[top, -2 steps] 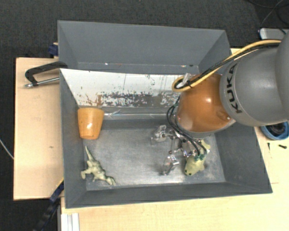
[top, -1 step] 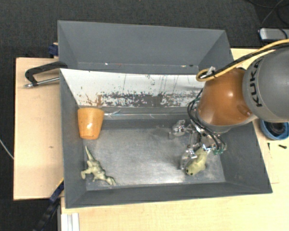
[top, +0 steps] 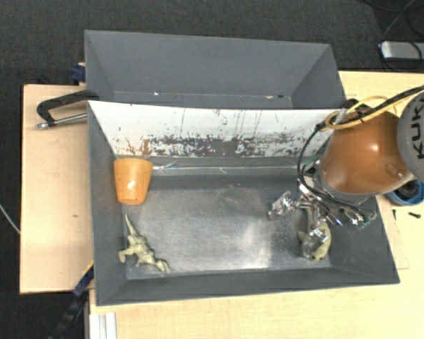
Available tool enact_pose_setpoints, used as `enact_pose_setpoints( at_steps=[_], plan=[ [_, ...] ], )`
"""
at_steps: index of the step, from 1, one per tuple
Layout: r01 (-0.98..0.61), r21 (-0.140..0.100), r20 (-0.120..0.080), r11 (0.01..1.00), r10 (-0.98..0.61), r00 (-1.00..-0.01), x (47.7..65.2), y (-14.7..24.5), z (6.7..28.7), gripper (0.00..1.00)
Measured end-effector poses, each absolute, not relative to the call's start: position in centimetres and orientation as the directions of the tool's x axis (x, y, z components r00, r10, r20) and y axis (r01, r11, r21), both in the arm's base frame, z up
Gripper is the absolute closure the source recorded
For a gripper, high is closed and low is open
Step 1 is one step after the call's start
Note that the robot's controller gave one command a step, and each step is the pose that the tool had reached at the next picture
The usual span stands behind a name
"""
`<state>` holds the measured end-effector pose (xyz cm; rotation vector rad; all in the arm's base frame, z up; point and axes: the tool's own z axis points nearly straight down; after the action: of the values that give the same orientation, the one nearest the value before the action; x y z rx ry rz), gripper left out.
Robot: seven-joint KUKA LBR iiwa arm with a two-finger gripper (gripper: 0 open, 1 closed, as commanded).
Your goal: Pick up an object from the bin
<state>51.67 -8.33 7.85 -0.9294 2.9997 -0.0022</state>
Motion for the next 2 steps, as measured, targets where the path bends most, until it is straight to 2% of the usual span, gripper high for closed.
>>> enact_pose_setpoints(
  at_steps=[1,2],
  plan=[
    [-0.566,0.0,-0.002,0.824,-0.566,-0.824,51.7,-8.1,7.8,1.0],
    [-0.552,-0.006,-0.009,0.834,-0.552,-0.834,49.3,-8.3,15.6,1.0]
  ],
)
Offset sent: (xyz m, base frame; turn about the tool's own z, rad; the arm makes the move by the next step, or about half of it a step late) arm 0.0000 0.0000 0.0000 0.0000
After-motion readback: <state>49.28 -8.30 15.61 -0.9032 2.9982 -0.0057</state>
